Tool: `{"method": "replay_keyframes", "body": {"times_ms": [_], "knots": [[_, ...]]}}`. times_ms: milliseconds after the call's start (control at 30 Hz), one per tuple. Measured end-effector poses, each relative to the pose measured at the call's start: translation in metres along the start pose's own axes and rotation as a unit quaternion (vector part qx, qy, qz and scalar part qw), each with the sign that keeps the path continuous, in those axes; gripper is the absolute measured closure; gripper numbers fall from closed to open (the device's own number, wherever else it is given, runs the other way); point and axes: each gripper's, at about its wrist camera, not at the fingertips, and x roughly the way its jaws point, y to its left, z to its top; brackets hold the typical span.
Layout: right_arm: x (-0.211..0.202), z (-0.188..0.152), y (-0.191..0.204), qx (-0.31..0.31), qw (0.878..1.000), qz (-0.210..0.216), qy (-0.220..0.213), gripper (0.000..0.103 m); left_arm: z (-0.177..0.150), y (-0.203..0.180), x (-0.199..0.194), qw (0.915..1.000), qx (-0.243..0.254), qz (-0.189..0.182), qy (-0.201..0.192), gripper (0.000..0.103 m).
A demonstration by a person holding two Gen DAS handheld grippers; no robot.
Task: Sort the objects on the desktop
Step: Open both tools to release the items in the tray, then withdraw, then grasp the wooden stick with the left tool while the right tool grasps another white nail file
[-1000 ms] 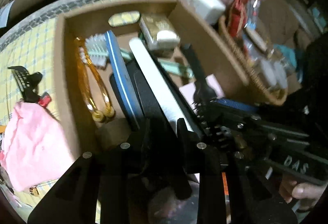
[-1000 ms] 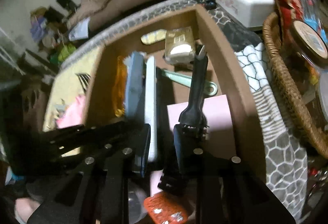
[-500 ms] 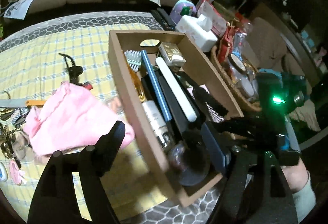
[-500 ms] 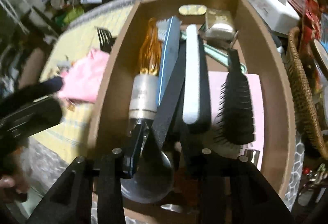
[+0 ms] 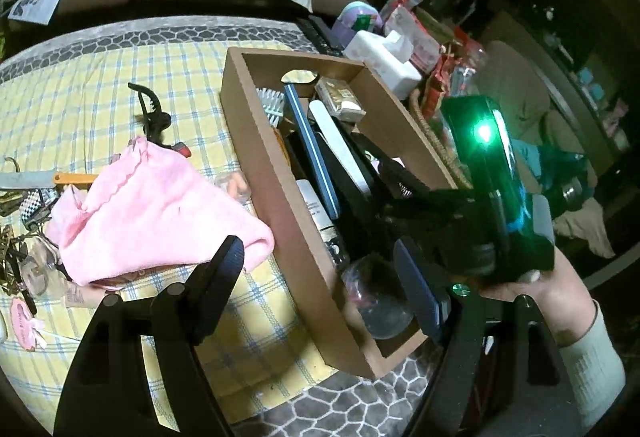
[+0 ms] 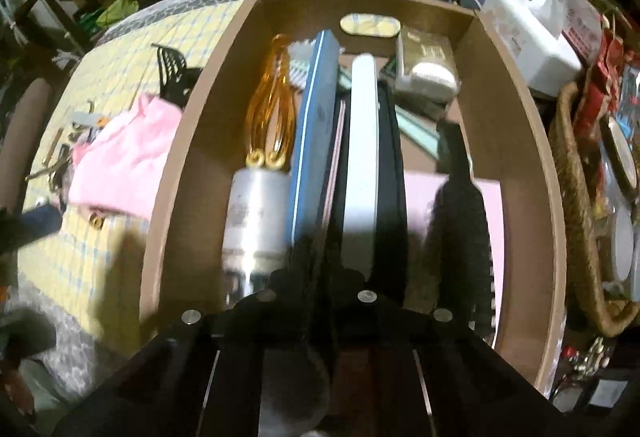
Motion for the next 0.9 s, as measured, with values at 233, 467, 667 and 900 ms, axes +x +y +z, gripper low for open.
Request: {"method": "replay_keyframes", "body": {"times_ms": [233, 467, 667, 900], "knots": [[-0.02, 0.006, -0.002, 0.047, 0.998, 0.029, -0.032, 0.089, -0.01, 0.009, -0.01, 0.9995, 0.02, 0.024, -0.005, 0.016], [-0.068, 0.001, 0.032, 0.035, 0.994, 0.056, -0.085, 0.04, -0.028, 0.047, -0.038, 0.9987, -0.015, 0.047, -0.011, 0.0], [-0.09, -0.004, 0.089, -0.003, 0.99, 0.085, -0.11, 0.028, -0.056, 0.103, -0.075, 0.9936, -0.052, 0.097, -0.023, 0.0], [-0.067, 0.0, 0.157, -0.038, 0.987, 0.113, -0.108, 0.026, -0.083, 0.191, -0.119, 0.9791, -0.13, 0.145, -0.057, 0.0]]}}
